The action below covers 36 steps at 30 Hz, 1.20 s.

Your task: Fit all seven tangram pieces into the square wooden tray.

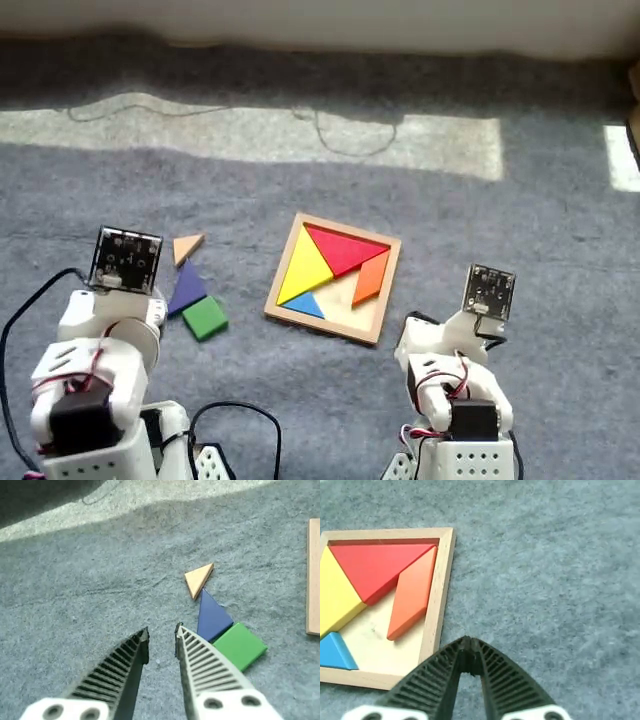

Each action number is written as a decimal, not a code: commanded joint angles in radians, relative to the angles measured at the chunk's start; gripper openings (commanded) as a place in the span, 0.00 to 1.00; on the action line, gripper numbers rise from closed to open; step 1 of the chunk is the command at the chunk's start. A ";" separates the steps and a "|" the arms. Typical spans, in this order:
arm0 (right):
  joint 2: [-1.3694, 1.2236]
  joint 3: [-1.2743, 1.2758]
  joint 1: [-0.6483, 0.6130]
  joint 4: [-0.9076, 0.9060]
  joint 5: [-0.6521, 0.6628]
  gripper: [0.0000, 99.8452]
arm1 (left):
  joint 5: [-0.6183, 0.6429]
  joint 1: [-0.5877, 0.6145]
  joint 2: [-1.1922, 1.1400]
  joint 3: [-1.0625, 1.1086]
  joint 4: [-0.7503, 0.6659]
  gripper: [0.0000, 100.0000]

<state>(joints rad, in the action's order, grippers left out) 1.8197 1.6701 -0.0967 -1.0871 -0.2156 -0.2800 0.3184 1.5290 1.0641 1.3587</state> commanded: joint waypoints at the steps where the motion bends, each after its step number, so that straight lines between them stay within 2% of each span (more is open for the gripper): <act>1: 0.016 0.015 0.022 -0.033 0.012 0.01 | -0.028 0.002 -0.283 -0.133 0.003 0.19; 5: 0.016 0.042 0.024 -0.036 0.012 0.01 | -0.026 0.002 -0.452 -0.162 -0.005 0.28; 11: 0.016 0.076 0.024 -0.035 0.012 0.01 | -0.021 0.002 -0.622 -0.173 -0.063 0.27; 16: 0.016 0.077 0.025 -0.035 0.012 0.01 | 0.028 0.001 -0.750 -0.173 -0.169 0.27; 23: 0.016 0.077 0.025 -0.035 0.012 0.01 | 0.031 -0.099 -0.955 -0.176 -0.288 0.27; 28: 0.016 0.077 0.039 -0.035 0.012 0.01 | 0.032 -0.099 -1.066 -0.177 -0.423 0.27; 36: 0.016 0.077 0.077 -0.035 0.012 0.01 | 0.100 -0.099 -1.234 -0.265 -0.470 0.27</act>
<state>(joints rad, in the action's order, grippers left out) 1.8197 1.6701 -0.0338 -1.1178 -0.2156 -0.2171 0.2355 0.3598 0.9030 0.9060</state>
